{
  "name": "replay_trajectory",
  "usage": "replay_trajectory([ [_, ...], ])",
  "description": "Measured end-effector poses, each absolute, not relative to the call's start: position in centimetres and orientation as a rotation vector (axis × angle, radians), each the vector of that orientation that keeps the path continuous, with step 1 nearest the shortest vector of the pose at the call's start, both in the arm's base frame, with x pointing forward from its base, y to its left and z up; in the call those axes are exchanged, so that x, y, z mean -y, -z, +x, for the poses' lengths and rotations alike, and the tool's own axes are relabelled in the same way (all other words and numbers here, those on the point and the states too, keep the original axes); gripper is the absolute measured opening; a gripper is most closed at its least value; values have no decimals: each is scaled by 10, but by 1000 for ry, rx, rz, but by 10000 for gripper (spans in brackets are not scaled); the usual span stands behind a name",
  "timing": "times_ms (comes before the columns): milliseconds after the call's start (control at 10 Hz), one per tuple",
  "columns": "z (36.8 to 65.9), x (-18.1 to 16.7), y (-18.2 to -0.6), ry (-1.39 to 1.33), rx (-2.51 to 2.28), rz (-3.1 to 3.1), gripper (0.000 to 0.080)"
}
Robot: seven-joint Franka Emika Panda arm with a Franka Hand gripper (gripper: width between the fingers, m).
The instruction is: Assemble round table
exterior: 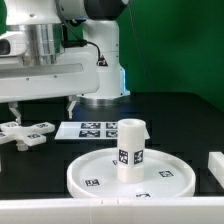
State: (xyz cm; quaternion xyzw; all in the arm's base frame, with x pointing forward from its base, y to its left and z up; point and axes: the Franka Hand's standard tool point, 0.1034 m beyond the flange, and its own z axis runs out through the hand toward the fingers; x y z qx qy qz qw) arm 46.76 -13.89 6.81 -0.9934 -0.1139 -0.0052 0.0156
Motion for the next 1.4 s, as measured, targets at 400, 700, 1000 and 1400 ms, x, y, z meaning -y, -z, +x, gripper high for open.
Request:
replay_trajectory([
  [400, 429, 195, -63, 64, 108, -3162, 649],
  [700, 427, 198, -62, 61, 115, -3165, 649],
  [1000, 421, 204, -57, 64, -189, -3145, 649],
  [1400, 415, 200, -52, 5, -367, -3084, 649],
])
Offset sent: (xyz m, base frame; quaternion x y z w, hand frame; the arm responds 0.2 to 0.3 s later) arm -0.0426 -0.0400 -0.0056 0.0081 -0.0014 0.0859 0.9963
